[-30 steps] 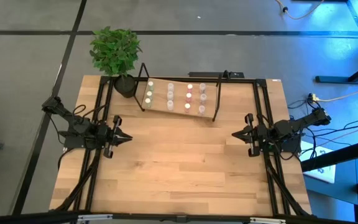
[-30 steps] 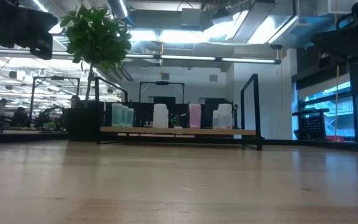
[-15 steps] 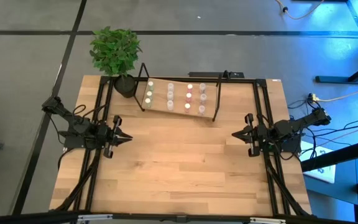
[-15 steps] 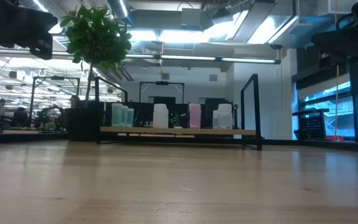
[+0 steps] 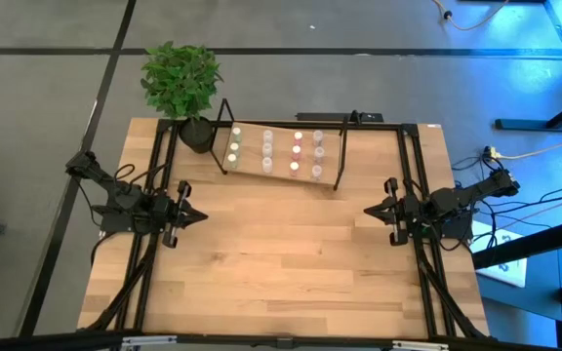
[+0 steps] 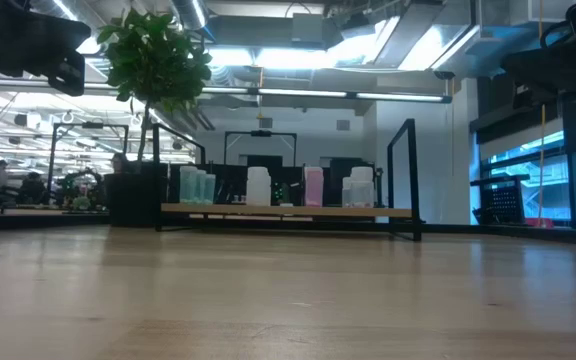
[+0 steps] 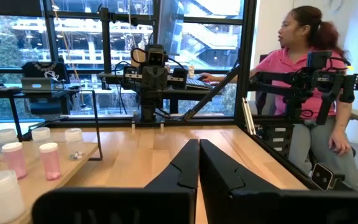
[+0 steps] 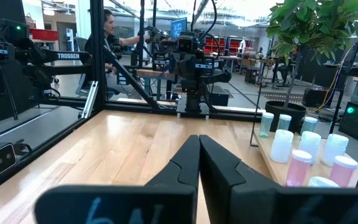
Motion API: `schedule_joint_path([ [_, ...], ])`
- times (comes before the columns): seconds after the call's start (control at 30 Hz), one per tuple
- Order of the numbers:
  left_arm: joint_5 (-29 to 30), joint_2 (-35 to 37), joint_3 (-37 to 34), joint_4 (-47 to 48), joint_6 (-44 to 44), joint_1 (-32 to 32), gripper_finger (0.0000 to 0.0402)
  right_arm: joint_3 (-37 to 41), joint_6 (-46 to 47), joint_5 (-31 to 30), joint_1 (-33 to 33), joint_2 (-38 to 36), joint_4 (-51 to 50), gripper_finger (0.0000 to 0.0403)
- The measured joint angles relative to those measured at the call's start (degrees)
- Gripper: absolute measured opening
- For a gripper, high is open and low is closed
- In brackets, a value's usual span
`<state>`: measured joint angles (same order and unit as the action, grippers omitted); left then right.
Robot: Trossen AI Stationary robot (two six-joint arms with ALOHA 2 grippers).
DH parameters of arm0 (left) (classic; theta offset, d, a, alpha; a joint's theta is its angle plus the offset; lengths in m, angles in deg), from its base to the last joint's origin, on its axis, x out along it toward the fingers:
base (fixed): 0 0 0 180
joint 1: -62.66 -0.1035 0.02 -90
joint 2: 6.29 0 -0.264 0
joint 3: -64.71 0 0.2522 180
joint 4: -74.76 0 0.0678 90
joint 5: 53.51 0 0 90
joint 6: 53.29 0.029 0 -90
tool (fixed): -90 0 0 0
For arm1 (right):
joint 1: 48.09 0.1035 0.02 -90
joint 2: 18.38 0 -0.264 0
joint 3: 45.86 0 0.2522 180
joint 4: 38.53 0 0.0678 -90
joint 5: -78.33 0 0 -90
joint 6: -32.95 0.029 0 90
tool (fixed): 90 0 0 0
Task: Pick and place medicine bottles onto shelf by color
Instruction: Return to Home Position
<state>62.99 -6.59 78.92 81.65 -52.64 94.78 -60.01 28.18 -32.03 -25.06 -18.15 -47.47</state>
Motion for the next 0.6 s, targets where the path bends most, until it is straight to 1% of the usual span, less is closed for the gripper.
schedule_joint_path([
  [0.2,0.0,0.0,0.0,0.0,0.0,-0.02,0.0002,0.0,0.0,-0.01,0.0,0.0,0.0,0.0014],
  [0.6,0.0,0.0,0.0,0.0,0.0,-0.01,0.0025,0.0,0.0,0.0,0.0,0.0,0.0,0.0014],
])
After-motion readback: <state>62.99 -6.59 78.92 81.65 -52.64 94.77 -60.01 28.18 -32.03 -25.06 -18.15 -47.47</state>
